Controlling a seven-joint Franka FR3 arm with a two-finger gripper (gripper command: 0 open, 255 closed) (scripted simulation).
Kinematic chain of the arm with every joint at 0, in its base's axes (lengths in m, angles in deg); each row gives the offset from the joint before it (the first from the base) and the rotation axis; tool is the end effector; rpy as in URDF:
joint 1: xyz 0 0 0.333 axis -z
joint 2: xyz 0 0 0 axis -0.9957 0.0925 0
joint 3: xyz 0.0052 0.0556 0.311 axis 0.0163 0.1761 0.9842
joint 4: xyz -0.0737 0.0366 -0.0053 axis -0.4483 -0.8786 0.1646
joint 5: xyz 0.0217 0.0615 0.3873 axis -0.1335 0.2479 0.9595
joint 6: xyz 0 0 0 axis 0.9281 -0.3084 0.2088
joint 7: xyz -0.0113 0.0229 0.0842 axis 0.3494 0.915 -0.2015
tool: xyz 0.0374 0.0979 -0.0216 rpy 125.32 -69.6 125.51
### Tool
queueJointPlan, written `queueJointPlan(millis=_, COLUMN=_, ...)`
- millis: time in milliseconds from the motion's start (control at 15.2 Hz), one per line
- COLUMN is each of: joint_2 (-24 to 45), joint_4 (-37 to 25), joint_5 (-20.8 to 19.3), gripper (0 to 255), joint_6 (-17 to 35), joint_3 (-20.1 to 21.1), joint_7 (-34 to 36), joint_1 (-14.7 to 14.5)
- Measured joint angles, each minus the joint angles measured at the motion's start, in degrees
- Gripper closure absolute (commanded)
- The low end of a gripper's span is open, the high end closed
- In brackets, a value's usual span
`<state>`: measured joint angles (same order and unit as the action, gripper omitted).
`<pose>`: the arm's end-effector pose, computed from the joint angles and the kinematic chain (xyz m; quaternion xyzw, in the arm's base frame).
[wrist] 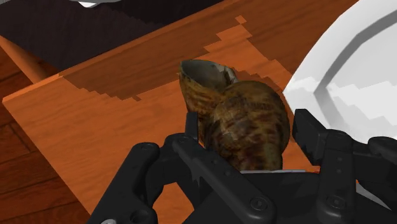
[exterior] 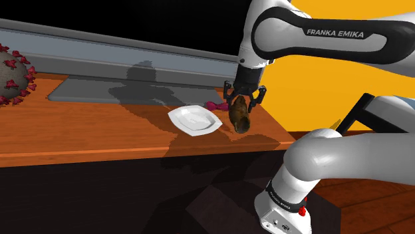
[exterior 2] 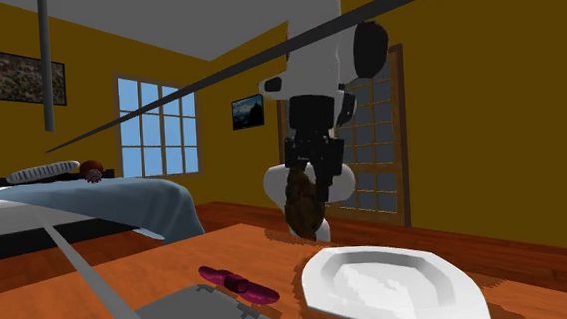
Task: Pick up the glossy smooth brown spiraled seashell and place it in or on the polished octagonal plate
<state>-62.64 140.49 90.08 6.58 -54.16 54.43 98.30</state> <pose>0.2813 0.0222 0.5023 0.8834 -0.4661 -0.0045 0.0492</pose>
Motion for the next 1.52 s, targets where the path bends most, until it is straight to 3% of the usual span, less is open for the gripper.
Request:
queueJointPlan(millis=264, joint_2=1.2, joint_4=-3.3, joint_5=0.0, gripper=255, joint_6=-2.1, joint_3=0.2, joint_7=0.5, joint_1=0.2)
queueJointPlan(millis=660, joint_2=11.9, joint_4=-11.5, joint_5=2.5, gripper=255, joint_6=0.8, joint_3=6.8, joint_7=6.6, joint_1=0.3)
queueJointPlan(millis=1056, joint_2=23.6, joint_4=-21.8, joint_5=2.5, gripper=255, joint_6=2.5, joint_3=13.6, joint_7=13.5, joint_1=1.6)
queueJointPlan(millis=1518, joint_2=26.0, joint_4=-19.0, joint_5=2.6, gripper=255, joint_6=7.8, joint_3=15.4, joint_7=14.9, joint_1=1.6)
